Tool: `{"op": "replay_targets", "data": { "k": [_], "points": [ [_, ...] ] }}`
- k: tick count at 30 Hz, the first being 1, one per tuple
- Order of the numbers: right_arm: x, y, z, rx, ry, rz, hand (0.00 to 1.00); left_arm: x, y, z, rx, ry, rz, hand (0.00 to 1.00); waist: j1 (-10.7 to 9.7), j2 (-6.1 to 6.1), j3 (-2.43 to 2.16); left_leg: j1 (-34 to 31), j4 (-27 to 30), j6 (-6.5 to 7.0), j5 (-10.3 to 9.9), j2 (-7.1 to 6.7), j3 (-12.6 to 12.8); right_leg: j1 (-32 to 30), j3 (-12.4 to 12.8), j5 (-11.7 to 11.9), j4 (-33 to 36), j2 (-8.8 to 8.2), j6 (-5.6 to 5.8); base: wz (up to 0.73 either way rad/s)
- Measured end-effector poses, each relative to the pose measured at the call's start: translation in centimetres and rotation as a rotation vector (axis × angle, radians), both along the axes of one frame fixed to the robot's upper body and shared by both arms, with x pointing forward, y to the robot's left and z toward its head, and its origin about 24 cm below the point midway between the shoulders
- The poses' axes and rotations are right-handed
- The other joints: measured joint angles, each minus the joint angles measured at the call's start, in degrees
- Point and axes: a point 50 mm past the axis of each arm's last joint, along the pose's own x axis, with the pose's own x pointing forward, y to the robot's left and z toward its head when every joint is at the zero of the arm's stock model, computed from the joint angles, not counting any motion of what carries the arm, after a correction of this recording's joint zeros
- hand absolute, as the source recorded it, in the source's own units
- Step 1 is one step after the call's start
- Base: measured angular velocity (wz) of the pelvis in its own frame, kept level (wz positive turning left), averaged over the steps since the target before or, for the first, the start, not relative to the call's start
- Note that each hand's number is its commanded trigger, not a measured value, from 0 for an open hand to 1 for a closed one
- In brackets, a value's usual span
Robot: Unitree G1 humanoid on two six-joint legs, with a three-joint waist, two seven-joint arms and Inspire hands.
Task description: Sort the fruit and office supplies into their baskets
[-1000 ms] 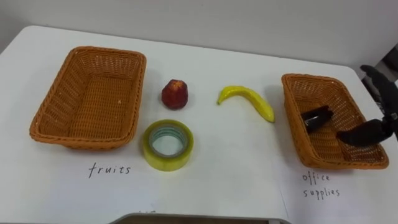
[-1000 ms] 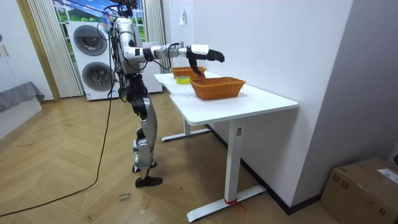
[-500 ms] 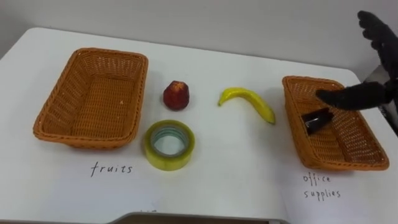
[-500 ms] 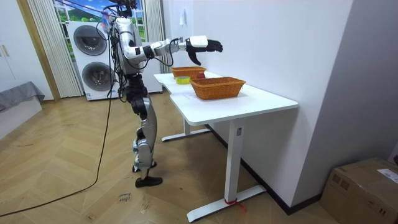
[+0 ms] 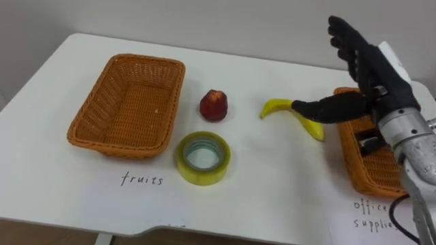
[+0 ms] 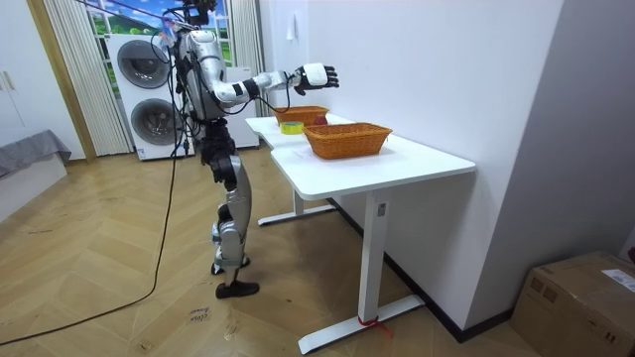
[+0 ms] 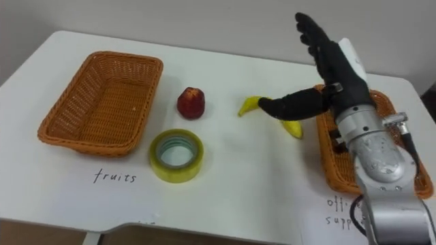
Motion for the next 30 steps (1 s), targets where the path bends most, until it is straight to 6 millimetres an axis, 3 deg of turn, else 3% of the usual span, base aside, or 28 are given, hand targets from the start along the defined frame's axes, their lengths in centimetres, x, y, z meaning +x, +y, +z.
{"op": "replay_targets", "data": {
  "k": [5, 8, 12, 20, 23, 30],
  "points": [
    [0.1, 2.0, -0.5, 0.027, 0.008, 0.054, 0.0, -0.1, -0.2, -0.1, 0.002, 0.015, 0.005, 0.0, 2.0, -0.94, 0.01, -0.8, 0.3, 0.17, 0.0, -0.4, -1.1, 0.0, -1.0, 0.0, -0.4, -0.16, 0.12, 0.09],
    [0.9, 3.5, -0.8, 0.034, 0.027, 0.106, 0.0, -0.2, -0.5, -0.2, -0.005, 0.03, 0.005, 0.0, 3.3, -0.87, 0.06, -0.8, 0.3, 0.22, 0.0, -0.47, -1.1, -0.1, -1.1, 0.0, -0.3, -0.07, 0.2, 0.01],
    [1.4, 4.1, -1.2, 0.03, 0.053, 0.123, 0.0, -0.5, -0.5, -0.2, 0.005, 0.058, -0.008, 0.0, 4.8, -0.78, 0.12, -0.9, 0.4, 0.27, 0.1, -0.52, -1.7, 0.0, -1.7, 0.0, -0.1, -0.2, 0.21, 0.09],
    [2.0, 5.7, -3.2, 0.037, 0.155, 0.161, 0.0, -1.1, -0.9, -0.3, -0.009, 0.105, -0.06, 0.0, 5.1, -0.77, 0.27, -1.4, 0.7, 0.25, 0.1, -0.53, -2.5, -0.2, -2.7, 0.0, 0.1, -0.35, 0.21, 0.04],
    [2.0, 5.9, -4.1, 0.02, 0.193, 0.164, 0.0, -0.7, -0.9, -0.3, -0.008, 0.099, -0.062, 0.0, 6.2, -1.11, 0.3, -1.4, 0.6, 0.23, 0.1, -0.53, -2.5, -0.3, -2.7, 0.0, 0.1, -0.41, 0.21, -0.02],
    [2.0, 6.2, -4.9, -0.021, 0.216, 0.164, 0.0, -0.9, -0.9, -0.3, -0.011, 0.114, -0.084, 0.0, 6.9, -1.61, 0.55, -1.4, 0.6, 0.25, 0.1, -0.59, -2.7, -0.1, -3.4, 0.0, 0.1, -0.29, 0.21, 0.02]
  ]
}}
